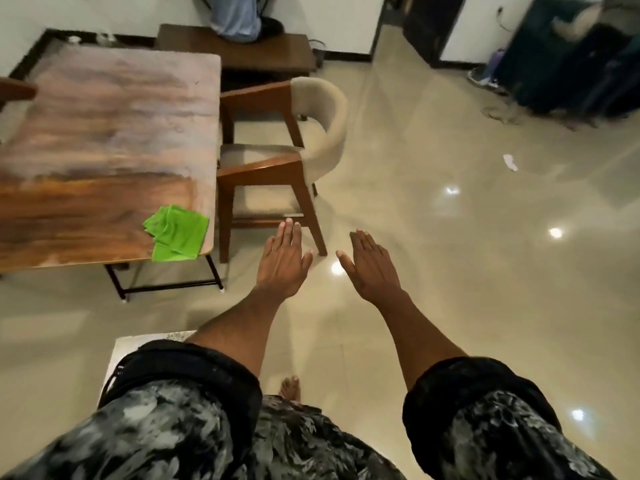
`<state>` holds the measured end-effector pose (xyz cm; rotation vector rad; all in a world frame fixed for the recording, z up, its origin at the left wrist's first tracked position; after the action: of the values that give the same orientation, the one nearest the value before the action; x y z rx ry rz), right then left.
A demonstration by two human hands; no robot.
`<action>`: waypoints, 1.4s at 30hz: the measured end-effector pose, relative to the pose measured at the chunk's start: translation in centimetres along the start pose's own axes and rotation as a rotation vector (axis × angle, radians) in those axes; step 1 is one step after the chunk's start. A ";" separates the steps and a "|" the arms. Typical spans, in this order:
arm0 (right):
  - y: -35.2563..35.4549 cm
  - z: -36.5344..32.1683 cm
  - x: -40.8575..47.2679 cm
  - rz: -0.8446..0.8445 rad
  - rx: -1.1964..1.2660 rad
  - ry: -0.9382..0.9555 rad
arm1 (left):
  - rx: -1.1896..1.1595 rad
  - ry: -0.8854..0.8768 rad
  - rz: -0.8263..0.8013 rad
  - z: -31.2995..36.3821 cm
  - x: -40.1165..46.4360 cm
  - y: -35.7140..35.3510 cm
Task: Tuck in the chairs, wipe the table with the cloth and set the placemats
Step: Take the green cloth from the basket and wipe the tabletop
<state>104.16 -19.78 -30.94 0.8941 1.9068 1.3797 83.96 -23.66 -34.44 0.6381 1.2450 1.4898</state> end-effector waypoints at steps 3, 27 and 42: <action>0.9 -0.6 4.3 -0.054 -0.052 0.085 | -0.037 0.068 0.053 -1.3 2.0 1.3; -3.2 -11.3 31.8 -0.311 -0.201 0.861 | -0.257 0.904 0.198 -14.8 8.2 3.0; -6.9 -12.5 40.2 -0.514 -0.156 1.138 | -0.310 1.197 0.204 -14.0 12.0 1.7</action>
<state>69.59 4.33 -37.85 -0.6218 2.4573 1.8064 67.37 -17.53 -39.89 -0.4655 1.7558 2.2859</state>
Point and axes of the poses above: each hand's wrist, its own x-axis towards the middle knuckle, its own y-axis out of the back of the hand, z = x × y, the point moved 1 cm from there along x, towards the middle knuckle, and after that the axes turned 12 degrees about y, right-handed, at the moved point
